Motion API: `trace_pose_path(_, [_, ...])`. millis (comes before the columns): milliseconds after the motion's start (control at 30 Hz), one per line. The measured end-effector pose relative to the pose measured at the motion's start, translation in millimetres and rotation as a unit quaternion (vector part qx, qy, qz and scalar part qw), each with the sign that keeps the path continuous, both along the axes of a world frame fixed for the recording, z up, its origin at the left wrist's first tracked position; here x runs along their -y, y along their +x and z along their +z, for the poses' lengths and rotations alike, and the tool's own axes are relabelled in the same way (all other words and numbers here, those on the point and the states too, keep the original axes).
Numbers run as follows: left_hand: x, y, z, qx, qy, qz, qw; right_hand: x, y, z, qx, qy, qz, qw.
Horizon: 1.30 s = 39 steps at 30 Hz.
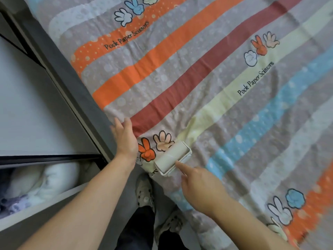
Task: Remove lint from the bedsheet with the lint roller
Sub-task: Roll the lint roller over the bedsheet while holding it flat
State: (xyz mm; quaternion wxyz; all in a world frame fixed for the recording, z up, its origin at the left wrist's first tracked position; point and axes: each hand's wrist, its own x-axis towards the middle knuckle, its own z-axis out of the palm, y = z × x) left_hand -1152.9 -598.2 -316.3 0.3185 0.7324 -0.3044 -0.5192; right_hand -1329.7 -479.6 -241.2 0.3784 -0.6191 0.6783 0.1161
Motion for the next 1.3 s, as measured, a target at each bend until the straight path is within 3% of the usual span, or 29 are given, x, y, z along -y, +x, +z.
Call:
trace_pose_path(100, [1, -11, 12, 0.089, -0.041, -0.033, 0.995, 6, -24, 20, 0.104, 0.009, -0.102, 0.989])
trace_pose_path(167, [3, -19, 19, 0.114, -0.067, -0.087, 0.987, 21, -38, 28, 0.143, -0.033, -0.193, 0.970])
trace_pose_path(300, [8, -47, 28, 0.059, -0.081, -0.193, 0.976, 83, -66, 4, 0.082, -0.146, -0.277, 0.946])
trace_pose_path(400, [7, -66, 25, 0.063, -0.048, -0.279, 0.957, 117, -75, -17, 0.073, -0.130, -0.282, 0.948])
trace_pose_path(533, [8, -57, 7, 0.072, -0.069, -0.303, 0.948, 98, -72, -38, 0.011, -0.091, -0.224, 0.970])
trace_pose_path(567, [9, -52, 2, 0.100, -0.077, -0.348, 0.929, 82, -71, -43, 0.005, -0.083, -0.217, 0.973])
trace_pose_path(667, [7, -47, -13, 0.241, -0.090, -0.494, 0.830, 27, -70, -47, -0.003, -0.048, -0.215, 0.975])
trace_pose_path(833, [-4, -51, -16, 0.293, -0.082, -0.535, 0.788, -42, -72, -25, -0.019, -0.003, -0.212, 0.977])
trace_pose_path(933, [-2, -53, -17, 0.282, -0.083, -0.527, 0.797, -55, -74, -14, -0.017, 0.038, -0.211, 0.977])
trace_pose_path(1100, [-1, -37, -10, 0.246, -0.136, -0.434, 0.856, -23, -86, 33, -0.013, 0.096, -0.210, 0.973])
trace_pose_path(1200, [-2, -18, -7, 0.276, -0.083, -0.426, 0.858, 17, -69, 48, -0.017, 0.008, -0.218, 0.976])
trace_pose_path(1300, [-3, -6, -11, 0.302, -0.055, -0.434, 0.847, 71, -37, 29, 0.038, -0.086, -0.230, 0.969])
